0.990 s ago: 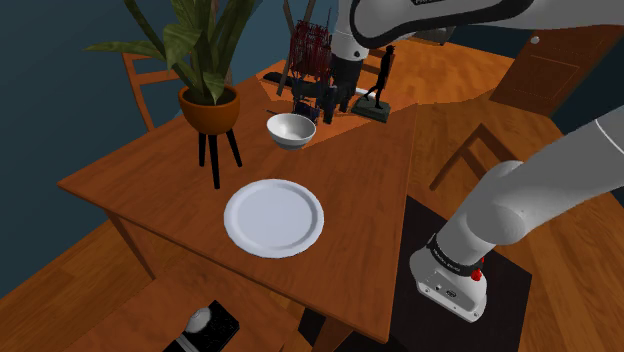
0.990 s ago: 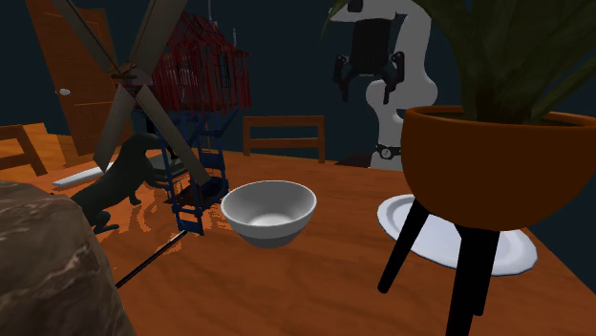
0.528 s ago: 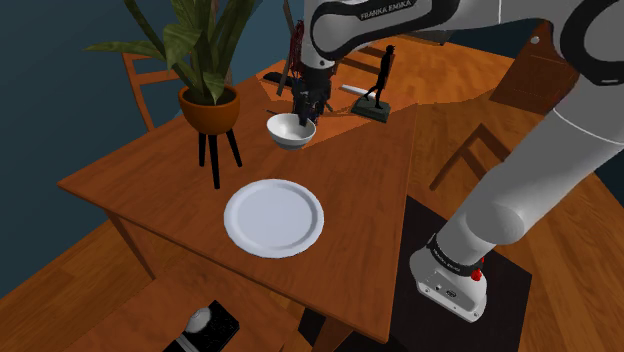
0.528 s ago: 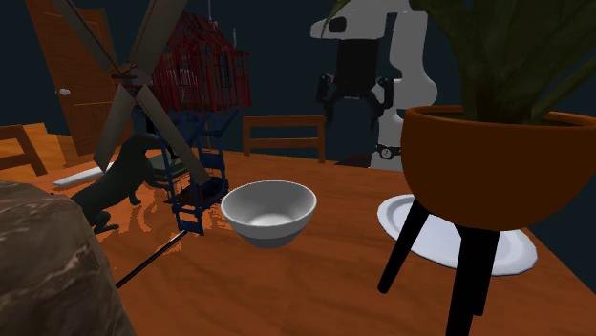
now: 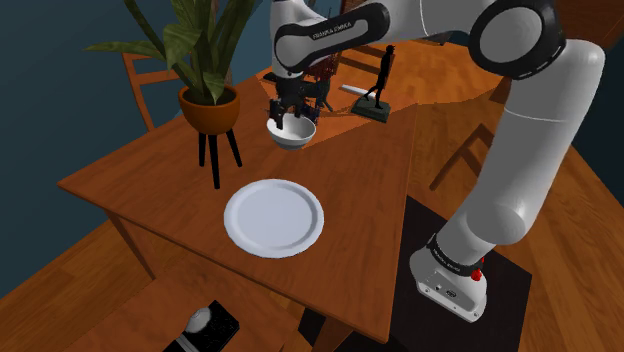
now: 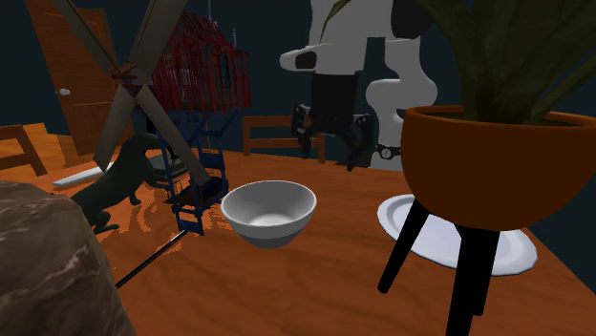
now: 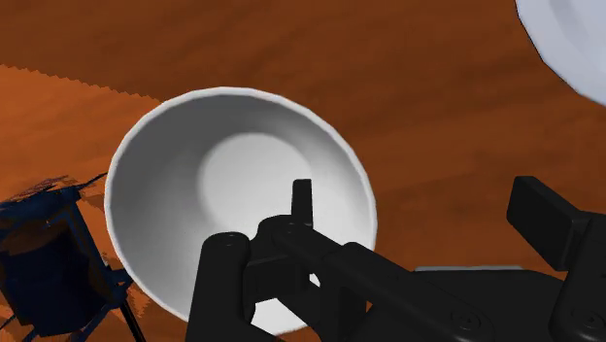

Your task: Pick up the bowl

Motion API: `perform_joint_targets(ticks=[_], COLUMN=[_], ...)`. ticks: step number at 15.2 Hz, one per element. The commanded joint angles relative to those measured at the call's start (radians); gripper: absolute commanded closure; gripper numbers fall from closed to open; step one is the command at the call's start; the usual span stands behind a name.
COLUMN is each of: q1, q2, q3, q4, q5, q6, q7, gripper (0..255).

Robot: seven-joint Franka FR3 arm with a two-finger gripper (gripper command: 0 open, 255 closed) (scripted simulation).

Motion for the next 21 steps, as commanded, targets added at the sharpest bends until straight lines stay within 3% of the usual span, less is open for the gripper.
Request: perform_joint_targets(ticks=[1,4,13,14,21], q1=[0.011,0.024,0.025,0.026,0.026], q2=[0.098,0.206,0.246,0.245,0.244], q3=[-0.005,-0.015,-0.019,-0.018,-0.018], q4=[0.112,0.236,0.193,0.192,0.191], q5=[-0.022,-0.041,-0.050,-0.050,-0.050], q6=[-0.024,-0.051,0.030,0.030,0.031], q7=[0.016,0.028,0.039,0.040,0.041], gripper=[0,0,0,255,255])
